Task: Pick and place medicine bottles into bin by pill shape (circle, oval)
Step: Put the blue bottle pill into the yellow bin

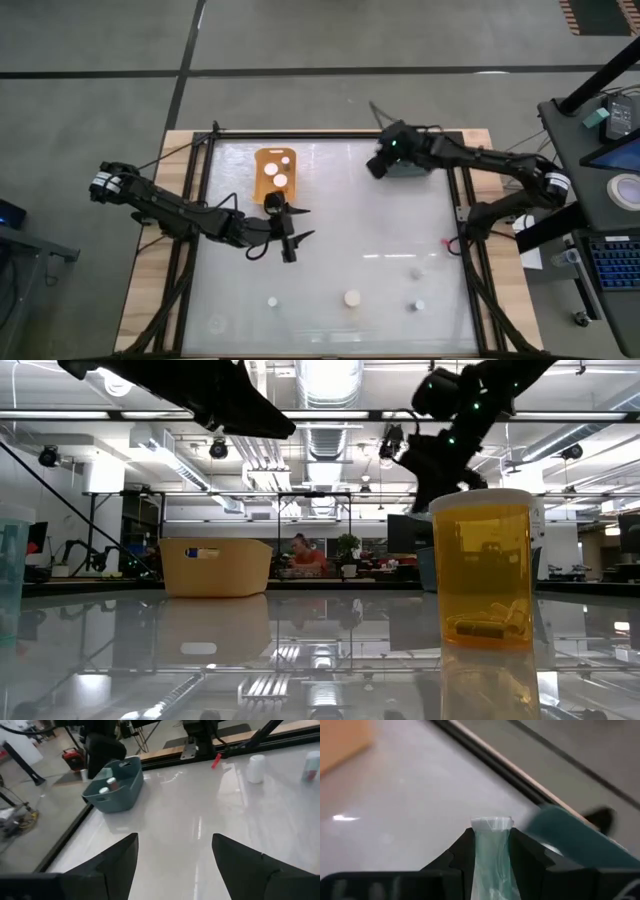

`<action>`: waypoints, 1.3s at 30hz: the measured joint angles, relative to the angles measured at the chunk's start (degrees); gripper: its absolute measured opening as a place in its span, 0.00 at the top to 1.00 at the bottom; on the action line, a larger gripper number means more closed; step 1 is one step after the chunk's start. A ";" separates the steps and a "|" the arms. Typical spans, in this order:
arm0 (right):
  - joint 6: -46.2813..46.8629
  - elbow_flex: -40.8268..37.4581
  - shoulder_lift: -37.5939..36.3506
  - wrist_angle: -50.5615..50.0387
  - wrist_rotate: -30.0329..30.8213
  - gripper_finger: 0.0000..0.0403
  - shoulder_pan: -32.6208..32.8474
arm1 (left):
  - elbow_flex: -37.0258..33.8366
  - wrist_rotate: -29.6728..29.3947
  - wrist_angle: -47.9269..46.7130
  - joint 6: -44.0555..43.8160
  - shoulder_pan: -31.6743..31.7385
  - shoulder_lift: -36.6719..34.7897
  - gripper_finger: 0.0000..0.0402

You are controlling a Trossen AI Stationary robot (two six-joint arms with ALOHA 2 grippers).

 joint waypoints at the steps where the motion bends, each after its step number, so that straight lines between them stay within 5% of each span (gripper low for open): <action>1: 0.69 0.00 -0.34 -1.33 0.00 0.76 -1.68 | 0.00 -0.48 0.02 0.44 0.04 0.00 0.41; 12: 2.18 0.00 -1.06 -12.06 0.16 0.76 -16.96 | -0.11 -2.39 -0.04 7.48 2.18 -1.79 0.41; 18: 3.11 -0.08 -0.29 -15.36 5.50 0.76 -21.37 | -1.02 -2.54 -0.06 10.20 3.89 -5.00 0.41; 39: 5.57 -0.39 12.46 -15.16 6.09 0.76 -23.96 | -1.84 -2.54 -0.15 12.49 6.21 -8.37 0.41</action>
